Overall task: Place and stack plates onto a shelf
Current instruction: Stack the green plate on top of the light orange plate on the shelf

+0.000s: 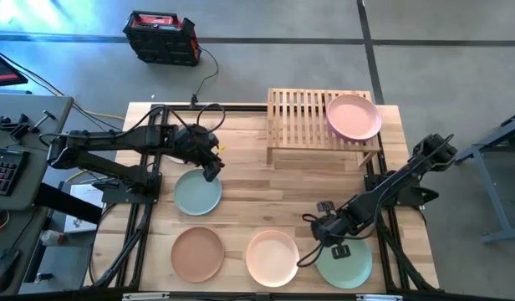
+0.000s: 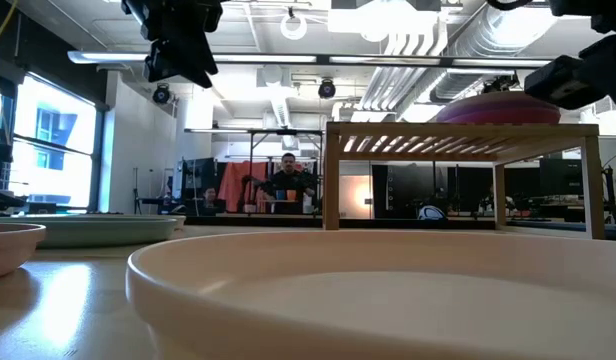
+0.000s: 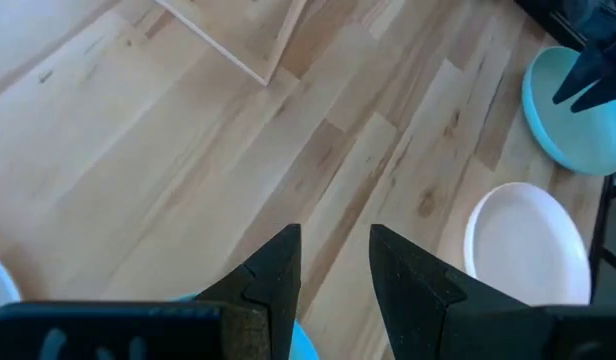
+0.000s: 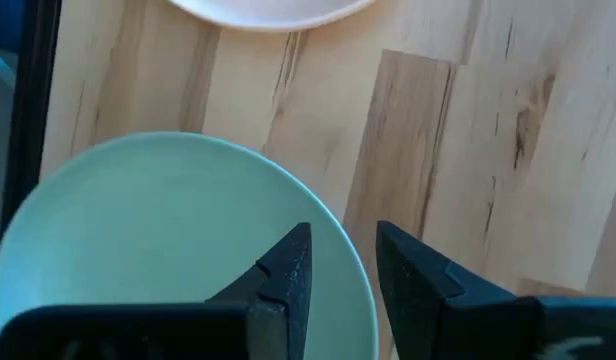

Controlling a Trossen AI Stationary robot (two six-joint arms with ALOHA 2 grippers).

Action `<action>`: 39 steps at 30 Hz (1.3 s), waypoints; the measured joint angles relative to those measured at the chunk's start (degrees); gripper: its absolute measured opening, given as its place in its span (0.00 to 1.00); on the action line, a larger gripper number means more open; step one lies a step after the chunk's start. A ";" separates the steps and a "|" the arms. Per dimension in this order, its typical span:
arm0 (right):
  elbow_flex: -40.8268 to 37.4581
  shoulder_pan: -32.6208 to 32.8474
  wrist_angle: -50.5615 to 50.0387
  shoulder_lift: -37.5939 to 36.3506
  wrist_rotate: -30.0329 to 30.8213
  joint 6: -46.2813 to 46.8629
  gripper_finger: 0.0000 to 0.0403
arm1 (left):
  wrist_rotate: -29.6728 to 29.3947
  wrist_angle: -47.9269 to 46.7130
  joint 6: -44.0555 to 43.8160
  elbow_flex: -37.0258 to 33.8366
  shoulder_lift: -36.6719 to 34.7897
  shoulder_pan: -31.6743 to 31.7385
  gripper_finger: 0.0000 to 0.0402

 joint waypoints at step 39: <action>-10.66 0.00 3.94 0.00 -6.54 -2.56 0.02 | -0.06 0.52 -3.21 0.00 8.02 -1.49 0.27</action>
